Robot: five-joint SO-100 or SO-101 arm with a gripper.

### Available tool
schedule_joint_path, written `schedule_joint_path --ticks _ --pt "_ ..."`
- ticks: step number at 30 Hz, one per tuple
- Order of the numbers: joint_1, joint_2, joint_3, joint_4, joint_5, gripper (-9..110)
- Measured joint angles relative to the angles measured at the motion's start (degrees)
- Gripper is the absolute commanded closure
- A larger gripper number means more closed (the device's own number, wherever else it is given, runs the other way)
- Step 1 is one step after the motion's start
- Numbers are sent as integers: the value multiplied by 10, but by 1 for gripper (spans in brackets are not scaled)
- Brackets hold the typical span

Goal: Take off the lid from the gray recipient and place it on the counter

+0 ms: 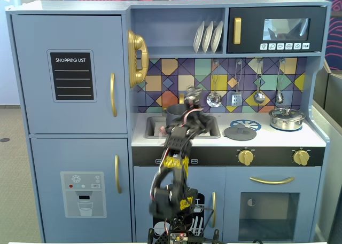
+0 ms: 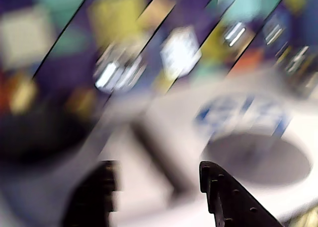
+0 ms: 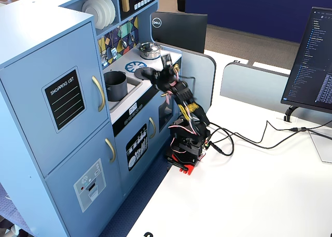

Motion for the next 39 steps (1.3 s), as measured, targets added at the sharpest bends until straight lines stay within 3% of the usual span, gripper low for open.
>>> schedule_joint_path --ticks 5,9,13,19,26,30,39 --pt "-98 76 23 269 -16 101" --pt "-153 92 112 359 -21 101" --pt "-184 93 242 351 0 101" --pt "-203 112 424 236 18 101" --pt "-223 103 511 125 47 101" --pt "-230 102 515 135 50 101" --pt "-229 171 513 308 27 100"
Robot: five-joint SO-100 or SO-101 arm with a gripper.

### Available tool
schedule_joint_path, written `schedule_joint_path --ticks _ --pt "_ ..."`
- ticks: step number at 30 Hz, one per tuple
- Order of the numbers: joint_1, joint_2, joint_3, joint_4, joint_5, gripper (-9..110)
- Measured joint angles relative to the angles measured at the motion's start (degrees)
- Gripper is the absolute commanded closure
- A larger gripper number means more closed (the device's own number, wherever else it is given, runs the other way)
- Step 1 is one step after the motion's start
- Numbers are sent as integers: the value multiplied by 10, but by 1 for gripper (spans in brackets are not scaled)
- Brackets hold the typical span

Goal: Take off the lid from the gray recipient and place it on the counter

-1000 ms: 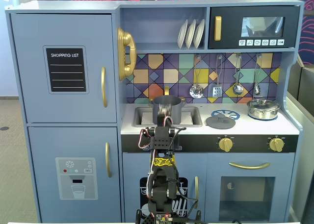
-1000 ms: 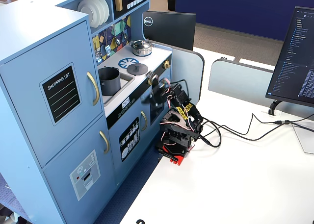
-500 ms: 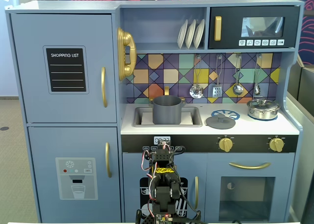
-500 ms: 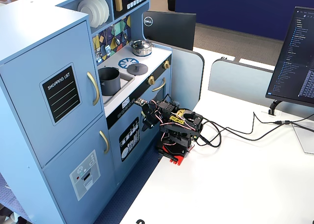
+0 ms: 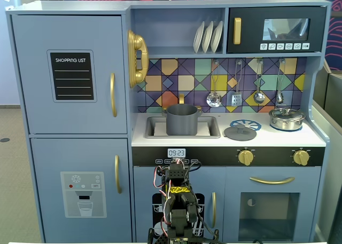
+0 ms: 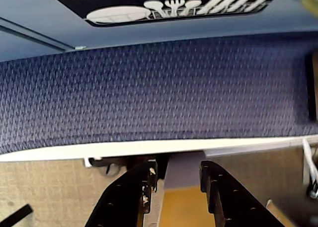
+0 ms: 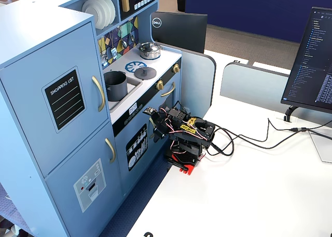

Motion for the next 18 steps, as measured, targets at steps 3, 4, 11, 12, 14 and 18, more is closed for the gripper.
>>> schedule_joint_path --ticks 3,4,11,12,14,18 --pt "-3 4 0 9 -8 98" --pt "-2 7 0 9 -7 98" --pt "-2 7 0 9 -6 96" --pt "-2 7 0 9 -6 96" --pt "-2 7 0 9 -6 96" --pt "-2 7 0 9 -6 95"
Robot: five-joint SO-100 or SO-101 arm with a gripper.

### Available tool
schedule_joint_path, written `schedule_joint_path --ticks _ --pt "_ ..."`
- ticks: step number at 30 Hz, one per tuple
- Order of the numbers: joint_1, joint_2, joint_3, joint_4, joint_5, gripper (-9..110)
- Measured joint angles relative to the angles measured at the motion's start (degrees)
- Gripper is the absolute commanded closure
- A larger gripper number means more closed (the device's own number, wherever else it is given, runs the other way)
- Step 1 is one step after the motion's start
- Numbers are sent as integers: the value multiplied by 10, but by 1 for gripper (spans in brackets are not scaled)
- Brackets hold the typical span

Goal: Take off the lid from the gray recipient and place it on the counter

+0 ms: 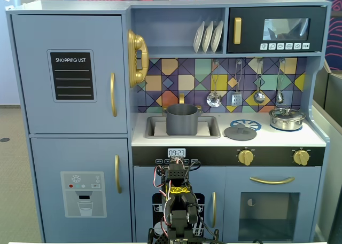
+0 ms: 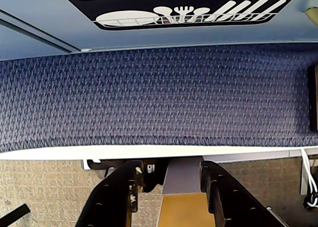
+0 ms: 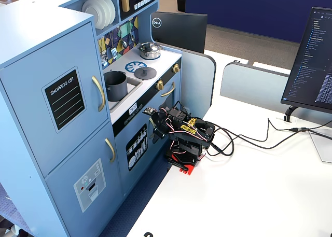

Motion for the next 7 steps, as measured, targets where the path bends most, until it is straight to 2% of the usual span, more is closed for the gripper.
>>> schedule_joint_path --ticks 7 --pt "0 0 0 0 0 94"
